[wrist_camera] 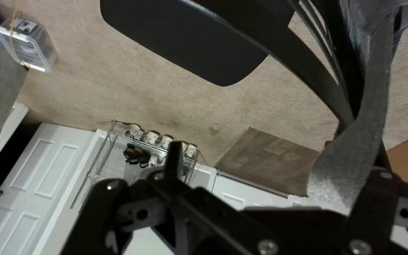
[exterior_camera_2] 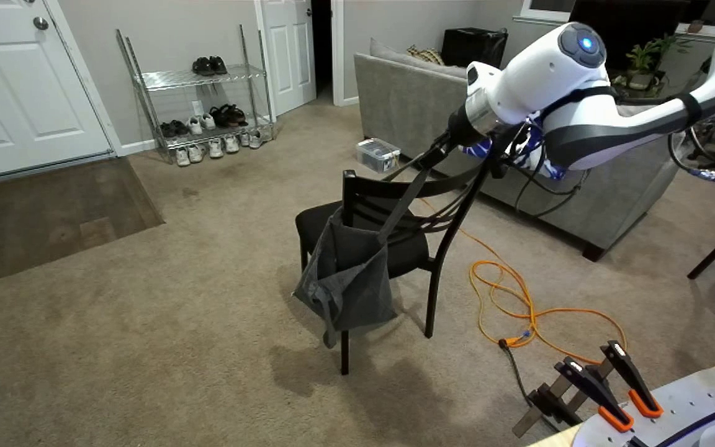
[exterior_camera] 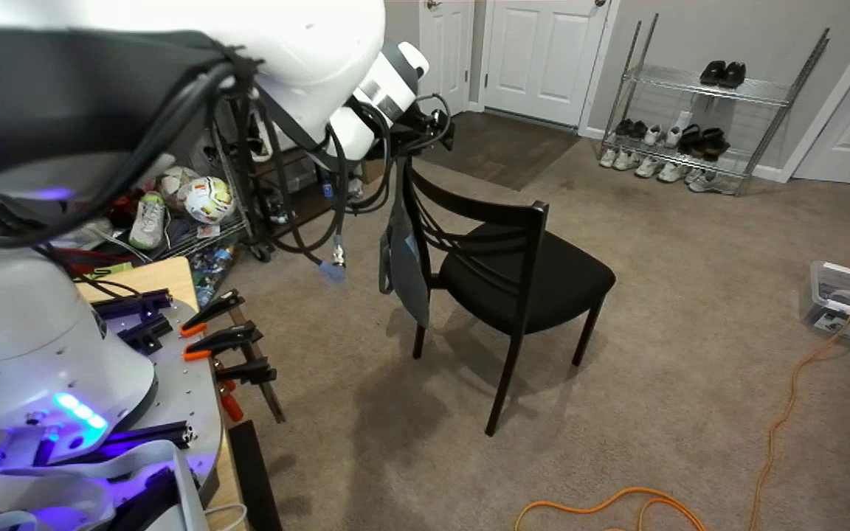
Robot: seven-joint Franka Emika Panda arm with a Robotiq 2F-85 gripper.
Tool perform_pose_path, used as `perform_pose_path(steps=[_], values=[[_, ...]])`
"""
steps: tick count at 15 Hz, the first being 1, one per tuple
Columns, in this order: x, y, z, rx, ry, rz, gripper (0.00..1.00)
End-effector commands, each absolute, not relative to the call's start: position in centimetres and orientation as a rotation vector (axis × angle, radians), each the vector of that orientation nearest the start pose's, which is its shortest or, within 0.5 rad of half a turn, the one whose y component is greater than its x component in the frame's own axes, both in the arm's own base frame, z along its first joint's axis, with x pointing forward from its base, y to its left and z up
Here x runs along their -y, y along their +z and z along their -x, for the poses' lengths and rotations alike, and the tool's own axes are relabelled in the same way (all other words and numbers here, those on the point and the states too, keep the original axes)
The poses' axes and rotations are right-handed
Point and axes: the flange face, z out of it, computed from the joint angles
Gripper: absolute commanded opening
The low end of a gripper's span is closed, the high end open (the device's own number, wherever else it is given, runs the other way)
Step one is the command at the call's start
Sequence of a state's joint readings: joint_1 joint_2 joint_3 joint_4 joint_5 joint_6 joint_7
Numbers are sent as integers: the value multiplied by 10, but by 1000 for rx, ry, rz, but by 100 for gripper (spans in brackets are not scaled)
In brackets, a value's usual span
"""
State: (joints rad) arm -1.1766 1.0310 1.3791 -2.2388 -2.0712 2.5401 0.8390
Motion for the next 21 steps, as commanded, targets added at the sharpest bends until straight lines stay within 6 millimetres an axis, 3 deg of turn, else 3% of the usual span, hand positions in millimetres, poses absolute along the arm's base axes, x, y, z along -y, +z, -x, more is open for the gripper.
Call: perform_pose_path(steps=[1,7,14,21], values=[[-125,307,-526,1008,-1151,2852,100],[-123,326,-542,907,-954,2968,100],[-103,340,-571,818,-658,3002,100],[-103,358,-584,829,-593,2994,100]])
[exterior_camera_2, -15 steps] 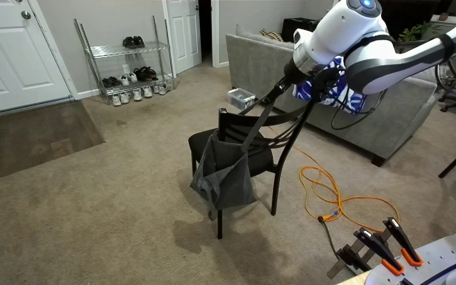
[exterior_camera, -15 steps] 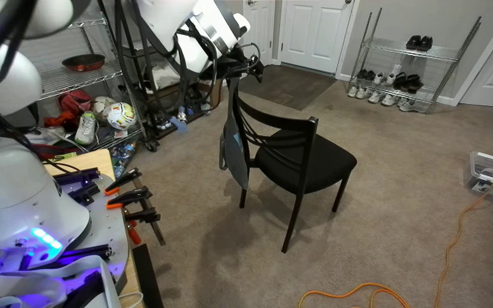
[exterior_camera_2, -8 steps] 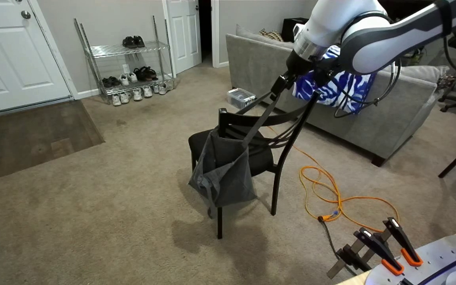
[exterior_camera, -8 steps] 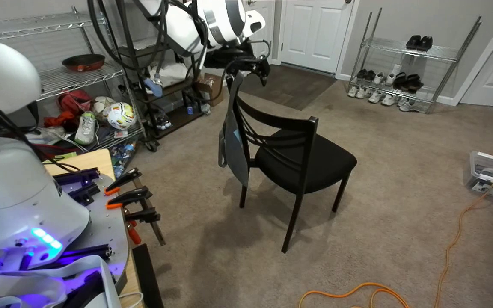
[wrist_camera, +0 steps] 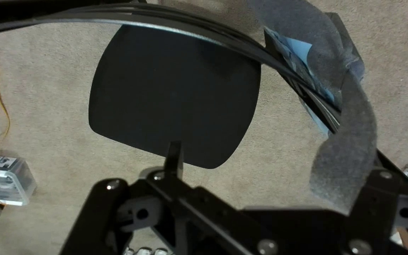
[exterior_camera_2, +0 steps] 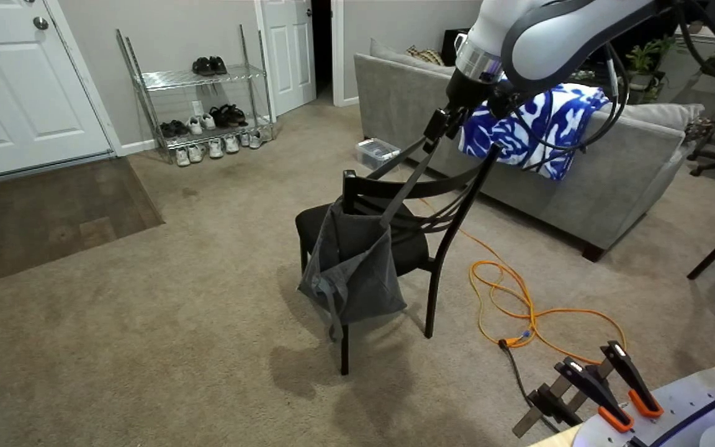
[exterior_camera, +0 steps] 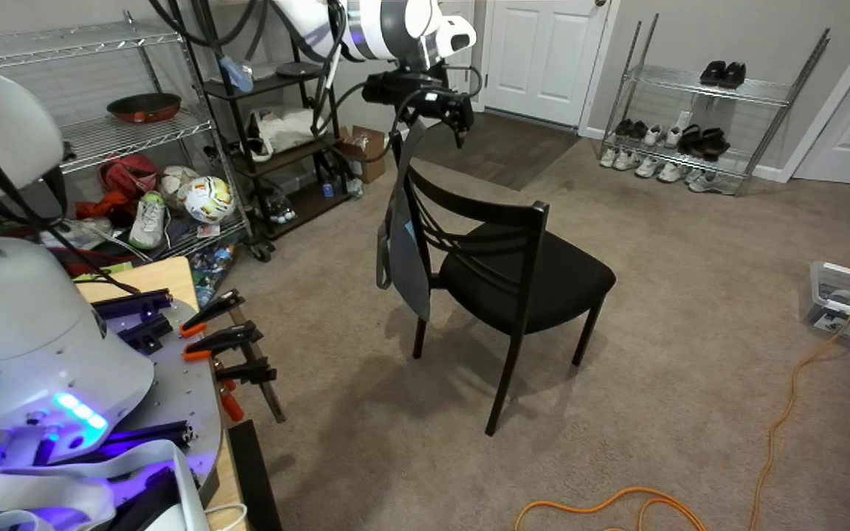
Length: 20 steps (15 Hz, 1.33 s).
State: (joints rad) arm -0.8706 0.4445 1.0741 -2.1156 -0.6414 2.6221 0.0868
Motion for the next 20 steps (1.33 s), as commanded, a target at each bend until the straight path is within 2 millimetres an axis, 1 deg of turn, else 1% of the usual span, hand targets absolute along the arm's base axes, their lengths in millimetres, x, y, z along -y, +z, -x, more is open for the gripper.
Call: perform_pose_path(steps=[1,5,8,12,13,20], values=[[-105,360,-586,854,-588,2984,100],[-108,361,-592,925,-548,2982,100],[-110,356,-596,961,-525,2995,100],[-109,354,-597,1000,-516,3025,100],[-115,345,-601,950,-517,3023,100],[-115,345,-601,958,-516,3034,100]])
